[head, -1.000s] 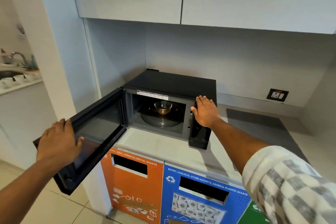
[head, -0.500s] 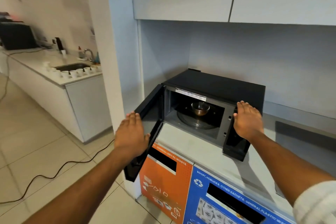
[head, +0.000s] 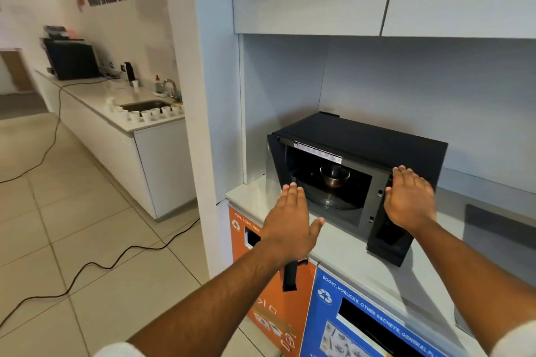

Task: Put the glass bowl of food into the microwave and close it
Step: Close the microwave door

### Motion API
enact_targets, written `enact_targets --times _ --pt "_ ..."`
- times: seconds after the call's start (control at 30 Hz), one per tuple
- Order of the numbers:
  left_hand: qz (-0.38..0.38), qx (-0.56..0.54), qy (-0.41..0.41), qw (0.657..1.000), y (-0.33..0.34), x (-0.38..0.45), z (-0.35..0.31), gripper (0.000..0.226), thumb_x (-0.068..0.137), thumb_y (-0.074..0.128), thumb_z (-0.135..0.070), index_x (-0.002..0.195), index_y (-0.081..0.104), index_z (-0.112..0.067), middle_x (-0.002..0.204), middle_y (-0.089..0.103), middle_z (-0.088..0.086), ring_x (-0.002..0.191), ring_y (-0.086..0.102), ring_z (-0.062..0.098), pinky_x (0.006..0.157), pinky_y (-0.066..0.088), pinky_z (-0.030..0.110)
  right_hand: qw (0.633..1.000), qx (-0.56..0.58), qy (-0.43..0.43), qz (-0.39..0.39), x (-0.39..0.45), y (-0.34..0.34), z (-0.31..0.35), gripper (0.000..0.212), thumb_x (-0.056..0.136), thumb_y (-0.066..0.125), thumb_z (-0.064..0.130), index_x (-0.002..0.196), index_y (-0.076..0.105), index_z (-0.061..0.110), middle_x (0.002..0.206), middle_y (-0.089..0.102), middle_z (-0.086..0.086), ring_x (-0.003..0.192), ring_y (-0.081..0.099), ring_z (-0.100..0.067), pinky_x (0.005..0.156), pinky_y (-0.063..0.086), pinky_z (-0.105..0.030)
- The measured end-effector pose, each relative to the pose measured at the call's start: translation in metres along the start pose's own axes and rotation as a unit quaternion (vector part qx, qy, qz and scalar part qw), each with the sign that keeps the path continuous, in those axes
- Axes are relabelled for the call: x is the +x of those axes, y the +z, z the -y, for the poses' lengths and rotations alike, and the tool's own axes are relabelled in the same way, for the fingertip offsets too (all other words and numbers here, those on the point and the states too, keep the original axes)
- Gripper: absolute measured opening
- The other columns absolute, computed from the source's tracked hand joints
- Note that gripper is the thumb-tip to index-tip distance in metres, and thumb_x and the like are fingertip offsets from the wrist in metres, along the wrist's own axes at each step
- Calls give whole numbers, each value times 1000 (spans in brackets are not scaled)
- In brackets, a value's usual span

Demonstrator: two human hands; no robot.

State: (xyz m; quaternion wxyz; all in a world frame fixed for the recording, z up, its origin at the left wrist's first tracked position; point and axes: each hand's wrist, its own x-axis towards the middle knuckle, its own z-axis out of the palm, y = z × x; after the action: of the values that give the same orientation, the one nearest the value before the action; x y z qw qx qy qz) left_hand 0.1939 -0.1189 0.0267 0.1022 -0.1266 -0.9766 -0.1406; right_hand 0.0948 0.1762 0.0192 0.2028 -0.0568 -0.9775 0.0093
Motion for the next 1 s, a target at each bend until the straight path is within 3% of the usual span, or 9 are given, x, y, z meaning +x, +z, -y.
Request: enact_targets --times 0.2,0.47,0.6,0.73,0.83,0.93,1.0 --pt "-10 -71 18 997 4 16 -16 69 102 21 -51 159 17 -12 169 13 6 157 7 22 127 13 37 1000 7 -2 6 1 0 6 61 104 39 32 159 29 7 166 34 -14 155 29 -32 127 22 -48" --pt "-12 -115 83 990 23 51 -42 57 106 23 -39 157 25 -13 168 20 4 157 11 21 126 12 35 1000 16 7 7 1 2 2 61 103 39 31 159 29 9 166 33 -13 155 28 -30 127 22 -48" --pt "-8 -87 133 987 32 75 -52 58 106 23 -39 158 22 -14 168 19 4 157 10 20 124 8 32 1000 13 11 11 2 -1 3 62 104 37 32 160 26 10 168 30 -10 157 24 -28 128 19 -46" --pt "-19 -47 171 984 39 99 -60 57 107 24 -38 158 22 -15 168 21 6 156 12 21 125 14 35 999 15 16 24 3 -5 4 64 104 38 34 162 21 12 170 25 -8 159 19 -26 129 16 -45" --pt "-13 -24 190 981 45 115 -67 57 105 33 -23 159 18 -13 169 18 6 157 11 21 127 15 35 999 19 17 33 4 -6 5 65 105 36 37 163 19 13 171 21 -7 159 15 -24 130 13 -44" --pt "-18 -7 211 977 46 133 -73 74 94 47 -3 159 14 -11 169 15 8 157 11 22 127 15 37 999 26 16 41 6 -5 3 63 107 28 42 163 18 15 172 19 -5 160 14 -24 130 12 -44" --pt "-21 12 228 973 47 144 -76 78 90 50 -1 159 15 -9 168 17 10 156 13 24 127 14 39 998 35 17 44 8 -6 2 62 108 23 43 163 18 16 172 20 -4 160 14 -22 130 12 -43"
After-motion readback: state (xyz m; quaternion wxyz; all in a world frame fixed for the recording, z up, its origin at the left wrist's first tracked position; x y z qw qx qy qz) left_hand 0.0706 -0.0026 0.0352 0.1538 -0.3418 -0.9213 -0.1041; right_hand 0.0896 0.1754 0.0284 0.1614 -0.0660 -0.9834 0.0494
